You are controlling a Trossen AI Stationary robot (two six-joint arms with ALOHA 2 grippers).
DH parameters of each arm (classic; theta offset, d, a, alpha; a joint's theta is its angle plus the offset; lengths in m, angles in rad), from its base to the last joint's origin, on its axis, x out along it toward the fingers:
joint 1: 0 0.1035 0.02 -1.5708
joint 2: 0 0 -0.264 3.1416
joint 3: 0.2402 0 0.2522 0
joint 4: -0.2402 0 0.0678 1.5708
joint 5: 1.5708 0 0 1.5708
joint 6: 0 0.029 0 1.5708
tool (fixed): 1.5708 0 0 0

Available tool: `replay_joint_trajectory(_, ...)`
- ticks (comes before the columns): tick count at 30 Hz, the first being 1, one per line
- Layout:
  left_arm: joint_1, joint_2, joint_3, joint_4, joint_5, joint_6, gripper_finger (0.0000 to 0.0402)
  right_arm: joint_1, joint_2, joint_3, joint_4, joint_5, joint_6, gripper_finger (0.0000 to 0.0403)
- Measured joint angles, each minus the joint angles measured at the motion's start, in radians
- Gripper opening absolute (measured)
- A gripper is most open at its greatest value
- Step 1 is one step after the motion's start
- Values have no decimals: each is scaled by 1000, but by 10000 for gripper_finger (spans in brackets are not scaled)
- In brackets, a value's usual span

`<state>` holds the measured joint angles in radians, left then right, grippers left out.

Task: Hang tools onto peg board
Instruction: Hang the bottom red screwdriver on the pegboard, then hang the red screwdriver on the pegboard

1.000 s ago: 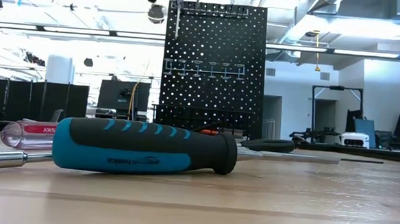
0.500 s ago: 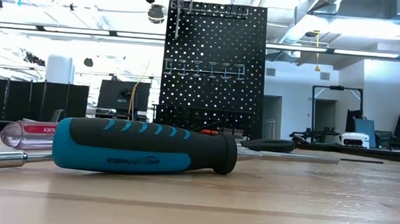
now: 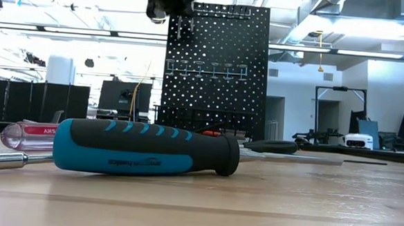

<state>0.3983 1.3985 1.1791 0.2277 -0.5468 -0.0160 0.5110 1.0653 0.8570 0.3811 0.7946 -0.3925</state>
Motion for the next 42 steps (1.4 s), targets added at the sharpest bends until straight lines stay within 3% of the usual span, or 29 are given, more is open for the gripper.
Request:
replay_joint_trajectory(12,3,26,0,2,-16,-5,0,2,0,0,-7,-2,0,276)
replay_joint_trajectory(21,7,26,1,-33,-90,-10,8,5,0,0,-6,-3,0,276)
replay_joint_trajectory(25,9,27,1,-37,-96,-33,34,5,0,0,-7,-3,0,276)
replay_joint_trajectory(36,-23,22,1,-135,-89,-30,158,5,0,0,-14,-4,1,276)
replay_joint_trajectory(42,-87,14,1,-177,-94,16,172,5,0,0,-14,-4,1,276)
